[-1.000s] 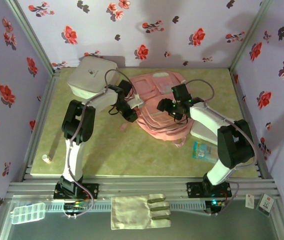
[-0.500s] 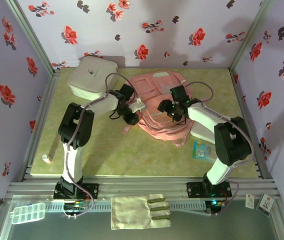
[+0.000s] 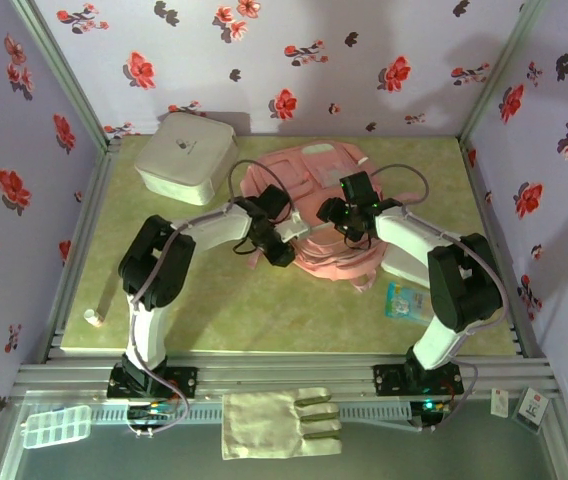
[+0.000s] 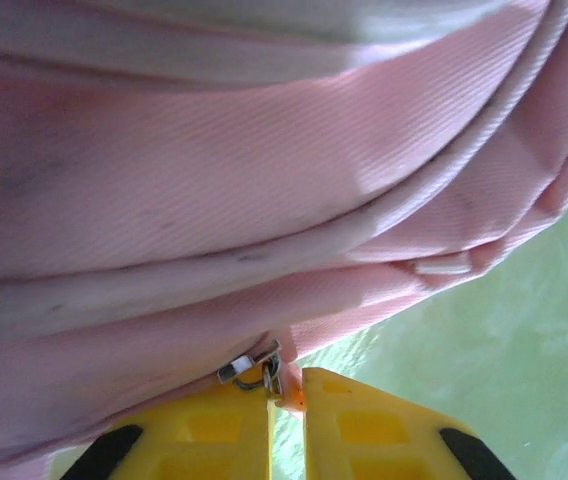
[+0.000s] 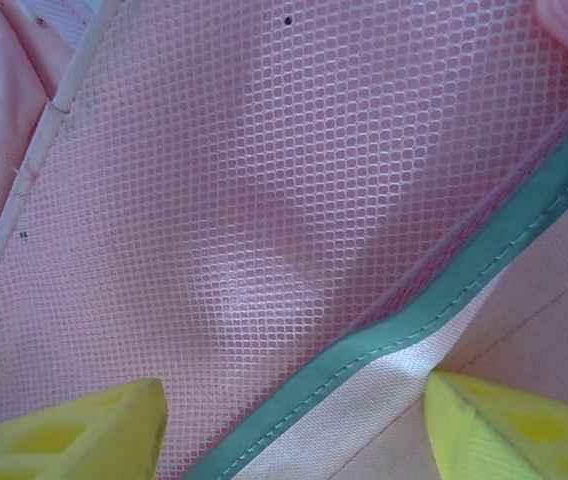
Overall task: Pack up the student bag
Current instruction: Zip the student bag at the center of the table.
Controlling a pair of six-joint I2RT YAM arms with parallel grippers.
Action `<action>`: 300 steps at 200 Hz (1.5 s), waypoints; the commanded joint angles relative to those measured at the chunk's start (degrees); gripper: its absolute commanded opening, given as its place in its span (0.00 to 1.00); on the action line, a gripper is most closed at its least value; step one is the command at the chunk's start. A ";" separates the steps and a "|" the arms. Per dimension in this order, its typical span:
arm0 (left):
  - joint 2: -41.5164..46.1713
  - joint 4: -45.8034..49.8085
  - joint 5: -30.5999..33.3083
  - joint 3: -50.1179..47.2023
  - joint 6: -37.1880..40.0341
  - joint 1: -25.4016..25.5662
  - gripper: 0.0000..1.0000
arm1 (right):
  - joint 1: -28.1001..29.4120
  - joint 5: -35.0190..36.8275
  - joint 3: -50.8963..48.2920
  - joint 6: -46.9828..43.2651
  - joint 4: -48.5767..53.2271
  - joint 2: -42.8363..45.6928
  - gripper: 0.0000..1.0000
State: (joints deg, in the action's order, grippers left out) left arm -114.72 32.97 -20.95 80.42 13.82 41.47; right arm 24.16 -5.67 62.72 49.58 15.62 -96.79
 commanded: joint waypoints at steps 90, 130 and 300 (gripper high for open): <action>12.44 -3.29 -3.31 -5.50 -9.88 -0.77 0.45 | 0.45 3.94 -1.00 -2.85 -0.81 3.50 0.70; 17.12 -8.37 0.21 -7.24 -22.91 -3.39 0.63 | 0.38 6.28 -1.63 -4.84 0.98 8.11 0.73; -1.54 -14.76 8.97 10.09 -64.08 -2.98 0.47 | -2.02 8.12 -7.65 -3.82 1.05 11.67 0.74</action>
State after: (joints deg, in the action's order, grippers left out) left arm -113.86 17.41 -12.58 86.46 -47.97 38.15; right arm 23.38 1.58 57.08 45.04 15.77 -86.54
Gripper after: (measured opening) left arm 0.487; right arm 0.741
